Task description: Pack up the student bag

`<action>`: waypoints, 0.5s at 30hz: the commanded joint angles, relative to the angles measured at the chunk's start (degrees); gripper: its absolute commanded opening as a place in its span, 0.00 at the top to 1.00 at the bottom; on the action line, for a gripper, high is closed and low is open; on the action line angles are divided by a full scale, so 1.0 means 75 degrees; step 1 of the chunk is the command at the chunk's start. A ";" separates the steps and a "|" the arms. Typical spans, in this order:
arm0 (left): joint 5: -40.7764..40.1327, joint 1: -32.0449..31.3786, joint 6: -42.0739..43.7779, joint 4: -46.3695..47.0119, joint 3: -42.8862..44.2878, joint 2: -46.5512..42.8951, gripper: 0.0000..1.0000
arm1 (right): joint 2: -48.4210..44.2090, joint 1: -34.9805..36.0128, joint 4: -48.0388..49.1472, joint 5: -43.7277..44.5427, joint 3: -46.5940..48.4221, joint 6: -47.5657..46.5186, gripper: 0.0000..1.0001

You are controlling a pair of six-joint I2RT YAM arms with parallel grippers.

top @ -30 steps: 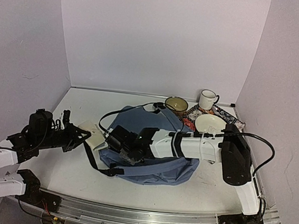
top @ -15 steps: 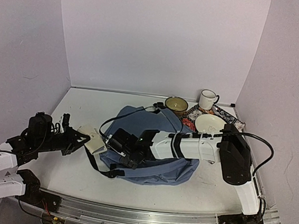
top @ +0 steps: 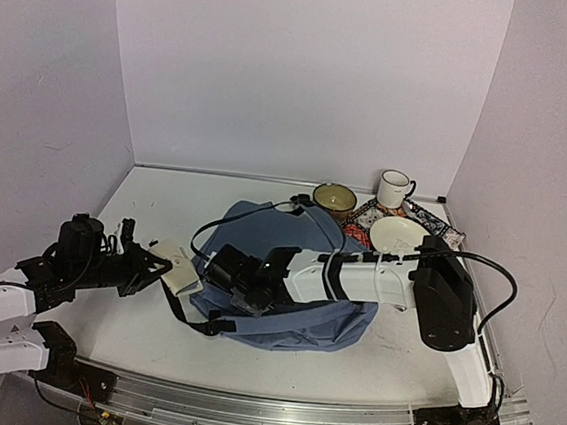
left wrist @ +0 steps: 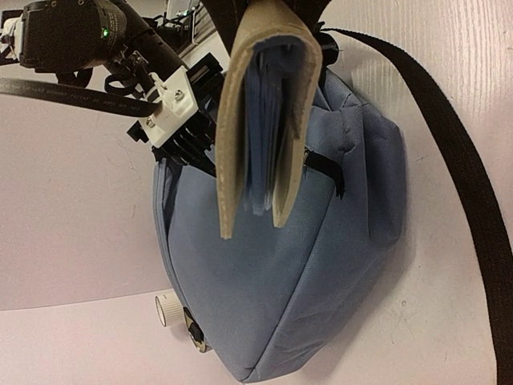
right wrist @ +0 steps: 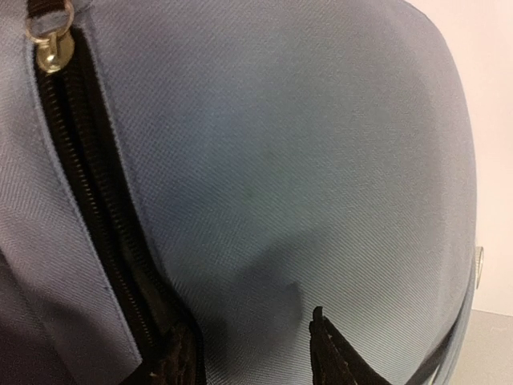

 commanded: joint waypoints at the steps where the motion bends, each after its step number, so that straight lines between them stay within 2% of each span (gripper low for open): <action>1: -0.0011 0.0030 0.0197 0.0224 0.0292 -0.0023 1.00 | 0.0142 -0.0143 -0.0320 0.0504 0.0188 -0.0060 0.53; 4: 0.0028 0.0028 0.0209 0.0224 0.0300 -0.0018 1.00 | 0.0177 -0.0146 -0.0320 0.0254 0.0206 -0.0043 0.54; 6: 0.0075 0.0028 0.0214 0.0224 0.0297 -0.0014 1.00 | 0.0219 -0.0143 -0.0317 0.0252 0.0212 -0.0052 0.59; 15: 0.0662 0.0027 0.0223 0.0284 0.0167 0.0019 1.00 | -0.0043 -0.0143 -0.0308 -0.0209 0.0448 -0.0063 0.93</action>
